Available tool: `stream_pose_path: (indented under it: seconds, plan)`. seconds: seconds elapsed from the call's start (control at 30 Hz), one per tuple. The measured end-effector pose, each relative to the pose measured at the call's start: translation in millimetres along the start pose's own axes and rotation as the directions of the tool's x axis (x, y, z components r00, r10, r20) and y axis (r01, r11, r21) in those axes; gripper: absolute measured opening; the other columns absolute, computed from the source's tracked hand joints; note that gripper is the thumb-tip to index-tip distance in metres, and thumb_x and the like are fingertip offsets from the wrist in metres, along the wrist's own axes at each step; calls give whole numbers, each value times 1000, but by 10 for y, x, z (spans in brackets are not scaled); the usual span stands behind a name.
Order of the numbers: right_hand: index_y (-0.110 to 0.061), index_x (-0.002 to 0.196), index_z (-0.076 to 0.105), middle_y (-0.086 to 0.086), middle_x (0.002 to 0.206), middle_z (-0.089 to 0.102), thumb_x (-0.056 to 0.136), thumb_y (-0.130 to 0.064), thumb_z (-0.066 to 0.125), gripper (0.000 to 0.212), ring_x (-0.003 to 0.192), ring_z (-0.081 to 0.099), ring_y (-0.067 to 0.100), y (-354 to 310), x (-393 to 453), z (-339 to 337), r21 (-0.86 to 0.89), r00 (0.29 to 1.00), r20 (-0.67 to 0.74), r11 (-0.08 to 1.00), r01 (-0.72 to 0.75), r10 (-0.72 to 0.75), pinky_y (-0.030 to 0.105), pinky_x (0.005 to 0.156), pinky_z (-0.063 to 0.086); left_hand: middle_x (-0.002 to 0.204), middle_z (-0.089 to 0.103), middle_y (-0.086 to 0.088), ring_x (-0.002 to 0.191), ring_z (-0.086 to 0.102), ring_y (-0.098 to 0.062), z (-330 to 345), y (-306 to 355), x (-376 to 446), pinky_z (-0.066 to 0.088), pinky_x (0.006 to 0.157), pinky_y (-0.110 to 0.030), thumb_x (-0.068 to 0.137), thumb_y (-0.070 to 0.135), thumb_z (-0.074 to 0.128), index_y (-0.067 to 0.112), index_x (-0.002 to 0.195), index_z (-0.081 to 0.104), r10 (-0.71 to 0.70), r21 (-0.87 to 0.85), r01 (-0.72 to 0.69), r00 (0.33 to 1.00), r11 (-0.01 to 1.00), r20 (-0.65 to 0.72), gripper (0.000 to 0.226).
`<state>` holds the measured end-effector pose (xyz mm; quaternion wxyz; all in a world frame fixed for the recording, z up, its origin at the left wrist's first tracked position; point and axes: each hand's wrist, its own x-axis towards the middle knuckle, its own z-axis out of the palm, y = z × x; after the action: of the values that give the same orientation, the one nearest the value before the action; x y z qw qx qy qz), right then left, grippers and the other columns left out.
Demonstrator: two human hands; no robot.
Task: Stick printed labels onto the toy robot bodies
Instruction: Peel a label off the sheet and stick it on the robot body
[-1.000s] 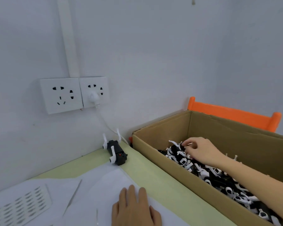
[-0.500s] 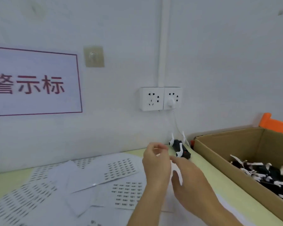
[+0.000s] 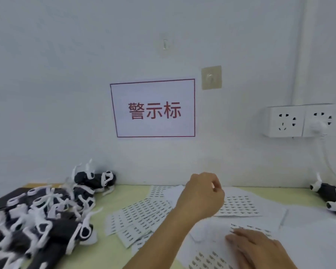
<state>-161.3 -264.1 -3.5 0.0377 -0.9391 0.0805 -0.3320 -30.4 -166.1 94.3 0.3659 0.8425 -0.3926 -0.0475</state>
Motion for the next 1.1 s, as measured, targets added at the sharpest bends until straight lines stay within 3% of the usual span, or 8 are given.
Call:
stream_pose_path:
  seconds: [0.17, 0.37, 0.53, 0.63, 0.7, 0.87, 0.97, 1.1]
  plan:
    - [-36, 69, 78, -9, 81, 77, 34, -39, 95, 39, 63, 73, 7, 13, -5, 7, 28, 997, 23, 997, -68, 67, 29, 39, 51, 111, 52, -5, 94, 55, -24, -472, -451, 259, 46, 79, -34, 96, 21, 50, 14, 108, 55, -72, 573, 17, 995, 819, 74, 15]
    - [-36, 66, 77, -10, 78, 76, 55, -45, 70, 16, 59, 71, 5, -5, 6, -46, 86, 997, 65, 995, -55, 49, 27, 35, 48, 127, 50, -10, 117, 47, -29, -1022, -1381, 364, 38, 91, -38, 92, 17, 55, 13, 133, 44, -169, 978, 47, 986, 204, -12, 43]
    - [-44, 70, 73, -16, 78, 74, 102, -48, 0, 80, 56, 67, -3, 48, 8, 173, 15, 999, -40, 999, 31, -31, 10, 35, 41, 138, 39, -16, 127, 40, -35, -1214, -1862, 491, 43, 98, -42, 96, 25, 51, 6, 141, 26, -361, 624, 477, 878, 618, -313, 55]
    - [-50, 95, 45, -21, 81, 72, 97, -54, 33, 13, 57, 63, -9, -31, 18, 56, 88, 995, 10, 991, 99, -101, 6, 34, 35, 142, 37, -22, 133, 36, -38, -1209, -2086, 562, 34, 107, -43, 100, 21, 44, -2, 138, 28, -471, 488, 581, 814, 651, -340, 48]
    - [-46, 98, 39, -26, 83, 70, 76, -58, 53, 29, 59, 61, -13, -2, 27, 96, 98, 994, 78, 993, 71, -79, 5, 35, 35, 136, 43, -20, 129, 39, -36, -1192, -2189, 590, 30, 108, -40, 99, 16, 42, 0, 134, 35, -479, 520, 584, 811, 623, -336, 39]
    - [-68, 114, 25, -51, 121, 12, 51, -80, 8, 67, 115, 34, -20, 161, 73, 104, 43, 996, 87, 999, 24, -28, 13, 92, 37, 93, 57, -12, 92, 58, -32, -1251, -2331, 648, 42, 75, -34, 99, 8, 46, -4, 128, 41, -358, 394, 532, 826, 749, -435, 32]
    - [-63, 87, 60, -43, 110, 52, 36, -72, 82, 56, 81, 56, -18, 42, 152, 17, 65, 968, 249, 998, 14, -29, 21, 59, 46, 100, 59, -17, 80, 55, -27, -1317, -2221, 681, 42, 64, -31, 98, 7, 45, -3, 118, 40, -377, 377, 506, 851, 776, -366, 23]
    - [-44, 58, 69, -28, 72, 65, -4, -52, 90, 66, 49, 55, -11, 53, 99, 131, -6, 992, 125, 1000, 6, -6, 9, 46, 19, 60, 43, -2, 52, 41, -13, -1380, -1970, 707, 32, 47, -22, 93, 16, 61, 12, 65, 39, -378, 399, 484, 870, 779, -316, 36]
